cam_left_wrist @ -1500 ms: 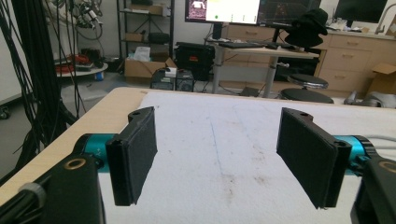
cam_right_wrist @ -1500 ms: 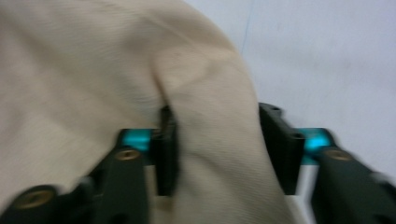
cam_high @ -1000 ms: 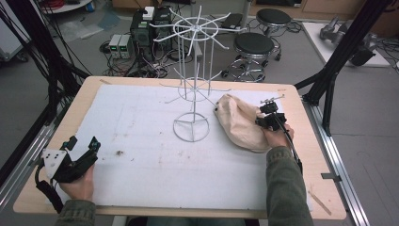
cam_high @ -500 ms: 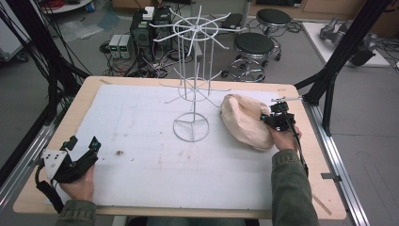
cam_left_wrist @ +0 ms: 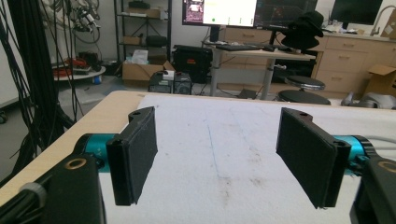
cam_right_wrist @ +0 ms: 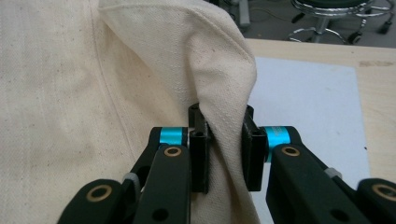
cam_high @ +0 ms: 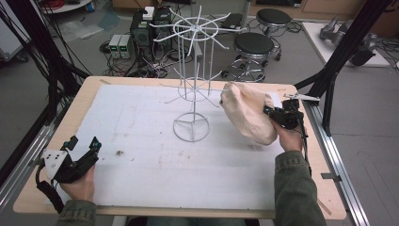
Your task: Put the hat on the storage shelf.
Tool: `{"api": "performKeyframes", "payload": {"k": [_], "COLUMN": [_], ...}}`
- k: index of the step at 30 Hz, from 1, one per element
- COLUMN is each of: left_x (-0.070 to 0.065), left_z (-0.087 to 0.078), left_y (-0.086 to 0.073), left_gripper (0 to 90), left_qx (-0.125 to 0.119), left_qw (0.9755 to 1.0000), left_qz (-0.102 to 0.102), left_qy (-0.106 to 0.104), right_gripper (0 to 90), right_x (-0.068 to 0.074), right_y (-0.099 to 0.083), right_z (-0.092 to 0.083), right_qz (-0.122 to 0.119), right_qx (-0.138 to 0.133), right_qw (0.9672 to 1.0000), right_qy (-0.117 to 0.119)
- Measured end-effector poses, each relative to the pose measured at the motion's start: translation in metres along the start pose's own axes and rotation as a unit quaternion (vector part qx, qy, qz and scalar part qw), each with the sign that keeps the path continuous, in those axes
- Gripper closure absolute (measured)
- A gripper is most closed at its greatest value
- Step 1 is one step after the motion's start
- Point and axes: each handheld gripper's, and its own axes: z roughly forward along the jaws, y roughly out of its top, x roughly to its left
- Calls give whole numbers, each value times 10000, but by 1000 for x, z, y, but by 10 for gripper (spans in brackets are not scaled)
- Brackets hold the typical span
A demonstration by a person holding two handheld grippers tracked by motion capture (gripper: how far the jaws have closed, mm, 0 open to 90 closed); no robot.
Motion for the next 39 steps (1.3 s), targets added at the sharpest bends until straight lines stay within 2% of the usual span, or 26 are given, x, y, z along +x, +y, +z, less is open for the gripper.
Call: {"api": "performKeyframes", "payload": {"k": [4, 8, 13, 19, 24, 30, 39], "left_x": [0, -1, -1, -1, -1, -1, 0], "left_z": [0, 0, 0, 0, 0, 0, 0], "left_y": [0, 0, 0, 0, -1, 0, -1], "left_gripper": [291, 291, 291, 291, 291, 291, 291], "left_qx": [11, 3, 8, 9, 6, 10, 27], "left_qw": [10000, 10000, 10000, 10000, 10000, 10000, 10000], "left_qz": [3, 0, -4, -20, -18, -23, 0], "left_qy": [-4, -4, -13, -12, -9, -11, -5], "right_gripper": [776, 775, 775, 774, 772, 773, 766], "right_x": [-2, 0, 3, 6, 11, 18, 28], "right_y": [3, 8, 13, 24, 34, 40, 47], "right_z": [-10, -20, -32, -49, -63, -75, -88], "right_qz": [84, 4, -15, -19, -166, -179, -287], "right_qx": [-189, -423, -585, -864, -1043, -1319, -1543], "right_qw": [9994, 9981, 9958, 9930, 9908, 9861, 9799], "right_qy": [273, 441, 700, 803, 845, 995, 1230]}}
